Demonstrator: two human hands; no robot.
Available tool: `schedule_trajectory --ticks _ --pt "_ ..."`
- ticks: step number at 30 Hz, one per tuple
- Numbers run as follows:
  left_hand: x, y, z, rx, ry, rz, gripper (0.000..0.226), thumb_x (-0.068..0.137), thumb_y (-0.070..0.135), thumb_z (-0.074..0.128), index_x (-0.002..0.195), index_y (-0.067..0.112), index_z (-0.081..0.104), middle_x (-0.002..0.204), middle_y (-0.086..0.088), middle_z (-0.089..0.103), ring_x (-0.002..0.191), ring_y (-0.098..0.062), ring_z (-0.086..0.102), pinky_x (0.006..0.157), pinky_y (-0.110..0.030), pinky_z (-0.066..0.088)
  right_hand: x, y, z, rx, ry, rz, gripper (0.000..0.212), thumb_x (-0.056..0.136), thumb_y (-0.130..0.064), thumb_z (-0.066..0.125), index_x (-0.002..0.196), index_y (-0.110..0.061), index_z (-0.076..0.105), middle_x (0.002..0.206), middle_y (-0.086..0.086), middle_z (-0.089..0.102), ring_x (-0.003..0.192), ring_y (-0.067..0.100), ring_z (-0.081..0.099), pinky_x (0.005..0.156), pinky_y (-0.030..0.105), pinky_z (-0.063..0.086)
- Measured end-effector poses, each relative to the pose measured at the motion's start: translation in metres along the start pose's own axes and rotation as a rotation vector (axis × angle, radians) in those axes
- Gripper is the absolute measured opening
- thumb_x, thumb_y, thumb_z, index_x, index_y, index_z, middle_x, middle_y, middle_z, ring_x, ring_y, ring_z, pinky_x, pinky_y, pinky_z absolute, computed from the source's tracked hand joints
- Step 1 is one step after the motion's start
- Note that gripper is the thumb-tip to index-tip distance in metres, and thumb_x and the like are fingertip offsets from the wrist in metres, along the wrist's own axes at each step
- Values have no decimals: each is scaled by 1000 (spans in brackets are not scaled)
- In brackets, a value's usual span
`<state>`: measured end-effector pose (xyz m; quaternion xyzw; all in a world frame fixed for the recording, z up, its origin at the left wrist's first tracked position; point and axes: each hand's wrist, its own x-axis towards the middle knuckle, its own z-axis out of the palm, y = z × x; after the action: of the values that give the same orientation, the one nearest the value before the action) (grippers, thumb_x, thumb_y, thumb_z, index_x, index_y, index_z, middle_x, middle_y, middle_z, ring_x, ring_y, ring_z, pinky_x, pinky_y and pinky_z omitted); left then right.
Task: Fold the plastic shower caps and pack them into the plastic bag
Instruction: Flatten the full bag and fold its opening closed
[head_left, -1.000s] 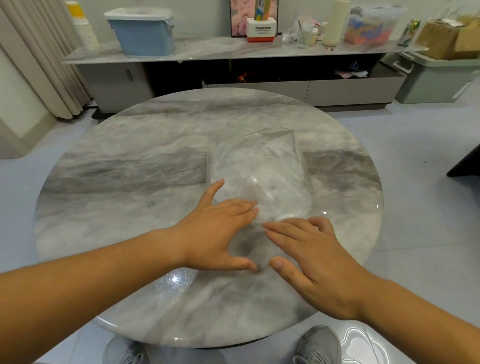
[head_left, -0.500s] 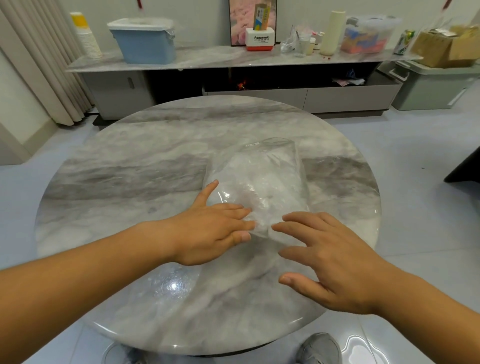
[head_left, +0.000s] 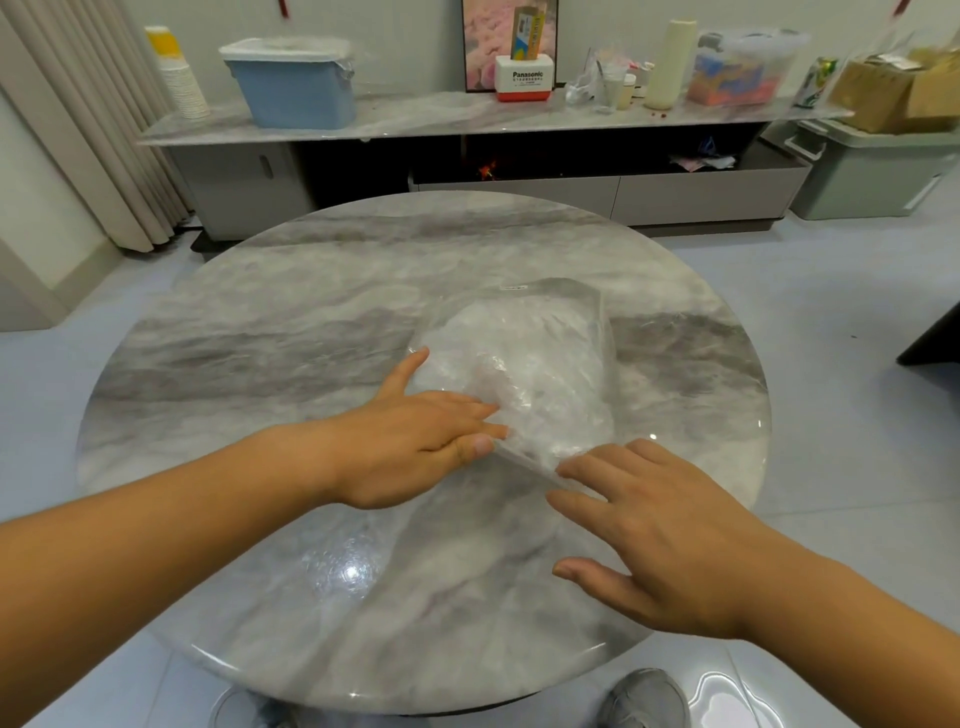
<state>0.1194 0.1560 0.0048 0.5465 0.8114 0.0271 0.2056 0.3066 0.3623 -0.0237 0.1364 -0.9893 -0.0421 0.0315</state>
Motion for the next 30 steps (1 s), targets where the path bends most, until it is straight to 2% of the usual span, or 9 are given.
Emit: schedule_trajectory --ticks 5,10,12,15,17,21,25,28,30 --pt "3 9 5 34 -26 20 52 105 54 11 153 48 30 164 23 20 149 10 4 116 -44 -28 9 -3 -2 20 -209 58 64 89 -75 32 102 -26 71 132 6 61 120 27 55 89 41 53" --pt "2 7 6 17 -27 0 53 104 55 9 153 50 30 164 23 20 149 10 5 116 -45 -29 6 -10 -10 81 -163 13 53 92 -69 36 103 -27 68 144 3 49 119 22 50 73 36 56" --pt "1 7 6 11 -30 0 53 105 55 9 153 49 29 164 22 20 149 10 5 116 -45 -28 4 -14 -13 100 -212 40 55 95 -68 34 118 -28 62 155 3 34 131 21 39 81 34 55" --pt "1 10 7 22 -38 12 52 105 55 10 153 49 28 164 22 18 149 9 4 116 -46 -28 3 -14 -14 133 -293 83 63 96 -68 37 143 -27 46 167 1 8 152 19 11 106 34 47" --pt "1 12 8 44 -37 21 52 104 55 10 153 50 27 164 23 17 150 9 3 116 -47 -28 2 -15 -11 183 -294 109 66 94 -69 39 147 -29 42 169 3 3 155 20 3 112 39 42" --pt "0 14 10 50 -44 5 52 104 55 9 153 51 25 165 23 15 150 7 2 115 -48 -29 -2 -10 -5 91 -61 45 50 89 -70 46 117 -34 66 156 8 44 144 31 40 91 42 57" --pt "-1 13 14 62 -64 -1 54 103 57 8 154 52 24 166 20 16 151 5 2 115 -50 -28 -4 -12 -19 140 90 -21 51 94 -73 42 96 -33 74 140 -8 59 130 23 50 88 38 53" --pt "-1 14 17 74 -66 4 53 104 55 9 154 49 26 166 19 16 151 4 2 114 -50 -30 -3 -10 -27 309 300 1 45 99 -59 46 97 -24 74 119 -6 67 112 19 58 83 40 50" --pt "0 19 18 90 -62 8 52 105 54 10 154 48 27 166 18 17 152 3 3 114 -50 -30 1 -6 -32 471 429 58 46 103 -52 39 109 -19 71 123 -3 64 118 15 55 94 39 47"
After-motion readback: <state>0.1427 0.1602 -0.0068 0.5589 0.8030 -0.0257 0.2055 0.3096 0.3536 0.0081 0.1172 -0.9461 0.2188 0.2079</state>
